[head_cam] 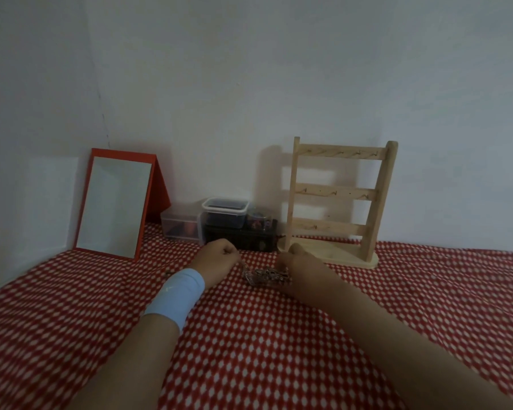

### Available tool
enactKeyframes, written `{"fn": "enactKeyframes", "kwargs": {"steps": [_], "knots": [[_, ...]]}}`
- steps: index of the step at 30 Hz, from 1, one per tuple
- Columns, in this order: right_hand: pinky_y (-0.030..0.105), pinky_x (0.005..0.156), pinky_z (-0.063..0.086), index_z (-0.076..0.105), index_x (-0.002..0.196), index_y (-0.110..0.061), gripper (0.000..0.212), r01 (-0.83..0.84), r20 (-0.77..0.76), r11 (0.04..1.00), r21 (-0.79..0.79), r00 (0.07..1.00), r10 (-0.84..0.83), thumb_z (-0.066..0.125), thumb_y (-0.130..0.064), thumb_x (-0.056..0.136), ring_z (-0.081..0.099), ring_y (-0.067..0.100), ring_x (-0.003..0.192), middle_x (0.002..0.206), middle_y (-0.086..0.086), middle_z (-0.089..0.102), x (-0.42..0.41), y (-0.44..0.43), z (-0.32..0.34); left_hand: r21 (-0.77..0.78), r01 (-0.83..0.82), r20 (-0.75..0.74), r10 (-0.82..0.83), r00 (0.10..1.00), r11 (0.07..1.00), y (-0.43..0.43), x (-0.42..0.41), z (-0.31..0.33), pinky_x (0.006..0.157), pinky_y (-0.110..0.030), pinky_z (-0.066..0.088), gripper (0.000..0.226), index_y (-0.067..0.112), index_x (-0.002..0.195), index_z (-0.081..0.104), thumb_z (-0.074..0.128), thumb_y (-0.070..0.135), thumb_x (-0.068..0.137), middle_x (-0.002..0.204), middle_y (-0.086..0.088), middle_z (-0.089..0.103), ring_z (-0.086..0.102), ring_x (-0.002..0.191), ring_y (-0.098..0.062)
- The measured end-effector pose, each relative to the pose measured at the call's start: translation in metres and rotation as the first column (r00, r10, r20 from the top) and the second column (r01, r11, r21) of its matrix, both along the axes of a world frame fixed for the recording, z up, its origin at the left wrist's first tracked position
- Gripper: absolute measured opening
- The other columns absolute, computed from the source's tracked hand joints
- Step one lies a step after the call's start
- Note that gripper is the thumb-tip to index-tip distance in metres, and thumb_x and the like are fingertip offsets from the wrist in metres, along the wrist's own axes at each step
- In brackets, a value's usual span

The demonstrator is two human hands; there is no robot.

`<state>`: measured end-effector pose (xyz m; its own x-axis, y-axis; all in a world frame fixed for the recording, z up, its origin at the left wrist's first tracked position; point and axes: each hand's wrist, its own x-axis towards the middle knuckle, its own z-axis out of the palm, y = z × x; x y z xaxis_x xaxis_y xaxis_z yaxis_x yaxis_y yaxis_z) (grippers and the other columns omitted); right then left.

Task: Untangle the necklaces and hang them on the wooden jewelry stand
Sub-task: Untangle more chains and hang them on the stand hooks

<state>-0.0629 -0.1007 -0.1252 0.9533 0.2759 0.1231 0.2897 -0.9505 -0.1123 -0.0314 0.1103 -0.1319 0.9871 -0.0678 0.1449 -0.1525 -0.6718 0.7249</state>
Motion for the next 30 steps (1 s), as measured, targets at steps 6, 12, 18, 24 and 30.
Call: {"fn": "enactKeyframes", "kwargs": {"steps": [6,12,18,24,30], "knots": [[0.032,0.095,0.052,0.068,0.12,-0.013,0.032,0.053,-0.047,0.989,-0.139,0.997,-0.06,0.056,-0.036,0.102,0.064,0.022,0.109,0.121,0.008,0.068,-0.003,0.003,-0.002,0.279,-0.087,-0.104,0.12,0.987,0.956,0.011,-0.005,0.0,0.076,-0.031,0.047,0.022,0.009,0.089,0.067,0.05,0.022,0.092,0.093,-0.006,0.066,0.061,0.086,-0.02],[0.036,0.091,0.056,0.065,0.115,-0.015,0.03,0.005,-0.041,0.968,-0.253,0.999,-0.016,0.051,-0.038,0.101,0.065,0.021,0.099,0.11,0.006,0.068,-0.006,0.001,-0.001,0.356,0.023,0.025,-0.034,0.999,0.934,0.004,-0.015,-0.006,0.1,-0.034,0.046,0.021,0.031,0.101,0.066,0.06,0.019,0.086,0.117,0.005,0.064,0.057,0.111,-0.017],[0.035,0.077,0.047,0.062,0.094,-0.013,0.031,0.071,-0.144,0.894,0.442,0.99,-0.008,0.039,-0.03,0.106,0.06,0.022,0.089,0.096,0.007,0.065,-0.013,-0.001,0.018,0.222,0.3,0.014,-0.311,0.95,0.928,-0.035,-0.028,0.007,0.094,-0.03,0.049,0.023,0.023,0.108,0.067,0.061,0.018,0.087,0.108,0.009,0.066,0.061,0.102,-0.012],[0.023,0.061,0.049,0.054,0.076,-0.009,0.039,0.027,-0.249,0.701,0.713,0.944,0.216,0.036,-0.024,0.109,0.056,0.014,0.06,0.07,0.006,0.055,-0.035,-0.005,0.048,0.123,0.366,-0.068,-0.361,0.93,0.922,-0.037,-0.04,0.011,0.07,-0.023,0.049,0.011,0.019,0.089,0.071,0.063,0.026,0.089,0.079,0.005,0.07,0.066,0.076,-0.011],[0.038,0.075,0.062,0.071,0.117,-0.009,0.027,0.008,-0.768,0.861,0.509,0.455,0.45,0.053,-0.024,0.104,0.074,0.026,0.078,0.096,0.014,0.076,-0.03,0.0,0.048,0.053,0.455,-0.432,-0.391,0.813,0.889,0.003,-0.063,0.03,0.09,-0.028,0.052,0.019,0.018,0.084,0.078,0.063,0.03,0.086,0.093,-0.001,0.075,0.066,0.089,-0.016]]}}
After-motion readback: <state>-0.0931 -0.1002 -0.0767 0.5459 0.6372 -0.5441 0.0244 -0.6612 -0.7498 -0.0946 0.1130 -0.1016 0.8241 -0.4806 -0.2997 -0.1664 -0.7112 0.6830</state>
